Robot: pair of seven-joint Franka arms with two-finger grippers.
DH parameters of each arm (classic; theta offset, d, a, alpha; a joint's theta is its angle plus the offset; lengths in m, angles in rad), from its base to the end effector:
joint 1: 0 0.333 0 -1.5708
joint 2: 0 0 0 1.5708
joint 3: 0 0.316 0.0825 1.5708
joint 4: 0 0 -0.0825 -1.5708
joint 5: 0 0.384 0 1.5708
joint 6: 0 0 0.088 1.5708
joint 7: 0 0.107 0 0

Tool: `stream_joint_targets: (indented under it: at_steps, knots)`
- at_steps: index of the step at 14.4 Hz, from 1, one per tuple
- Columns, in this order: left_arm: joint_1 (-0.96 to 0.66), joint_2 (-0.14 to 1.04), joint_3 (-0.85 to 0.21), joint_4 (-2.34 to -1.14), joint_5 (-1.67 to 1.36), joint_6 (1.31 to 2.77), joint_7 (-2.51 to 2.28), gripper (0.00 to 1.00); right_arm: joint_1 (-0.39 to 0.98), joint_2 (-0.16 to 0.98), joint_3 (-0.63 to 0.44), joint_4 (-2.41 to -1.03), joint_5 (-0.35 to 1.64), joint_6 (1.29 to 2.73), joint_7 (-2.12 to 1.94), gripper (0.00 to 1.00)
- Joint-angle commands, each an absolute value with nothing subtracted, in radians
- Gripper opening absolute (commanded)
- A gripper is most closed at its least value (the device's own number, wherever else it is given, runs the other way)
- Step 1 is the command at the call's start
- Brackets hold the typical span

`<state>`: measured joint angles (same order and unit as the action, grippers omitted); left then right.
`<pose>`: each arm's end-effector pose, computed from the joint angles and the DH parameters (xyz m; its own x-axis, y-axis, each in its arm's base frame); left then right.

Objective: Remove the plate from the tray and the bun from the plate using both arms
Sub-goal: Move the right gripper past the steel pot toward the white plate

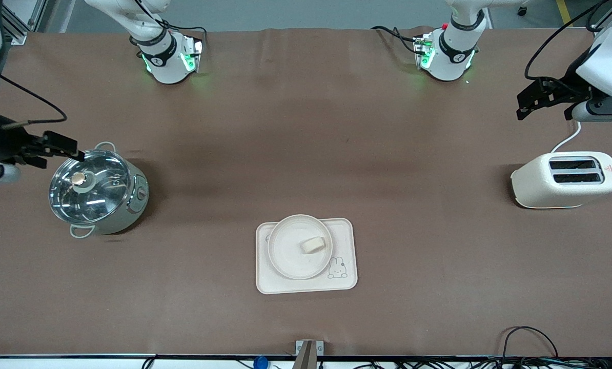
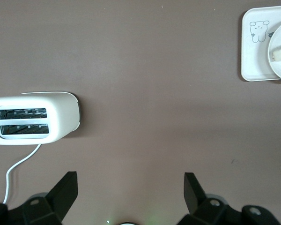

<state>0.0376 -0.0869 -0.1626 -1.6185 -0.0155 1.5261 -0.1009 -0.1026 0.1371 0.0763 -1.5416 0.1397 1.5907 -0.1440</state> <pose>0.5182 -0.0709 0.6443 0.9997 -0.0241 -0.0068 -0.0241 -0.9997 0.0008 0.5940 -0.0038 0.5625 0.9914 0.1133 -0.0655 0.1017 -0.9819 -0.1598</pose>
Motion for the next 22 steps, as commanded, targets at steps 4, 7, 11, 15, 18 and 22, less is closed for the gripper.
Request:
stream_joint_targets:
  at_steps: [4,7,11,15,18,22]
  knots:
    - [0.044,-0.083,-0.166,-1.629,-0.028,1.557,-0.084,1.0,-0.032,0.221,0.074,-1.548,0.181,1.693,-0.092,1.0]
    - [0.046,-0.083,-0.166,-1.632,-0.028,1.559,-0.084,1.0,0.012,0.279,0.074,-1.548,0.187,1.767,-0.06,1.0]
    - [0.048,-0.081,-0.166,-1.634,-0.028,1.559,-0.084,1.0,0.054,0.359,0.074,-1.545,0.23,1.868,-0.016,1.0]
    - [0.049,-0.083,-0.166,-1.641,-0.028,1.559,-0.084,1.0,0.133,0.445,0.074,-1.537,0.242,1.992,0.076,1.0]
    - [0.049,-0.083,-0.166,-1.641,-0.028,1.559,-0.084,1.0,0.196,0.511,0.075,-1.531,0.245,2.095,0.159,1.0]
    - [0.051,-0.083,-0.166,-1.641,-0.028,1.559,-0.084,1.0,0.296,0.629,0.074,-1.49,0.241,2.225,0.291,1.0]
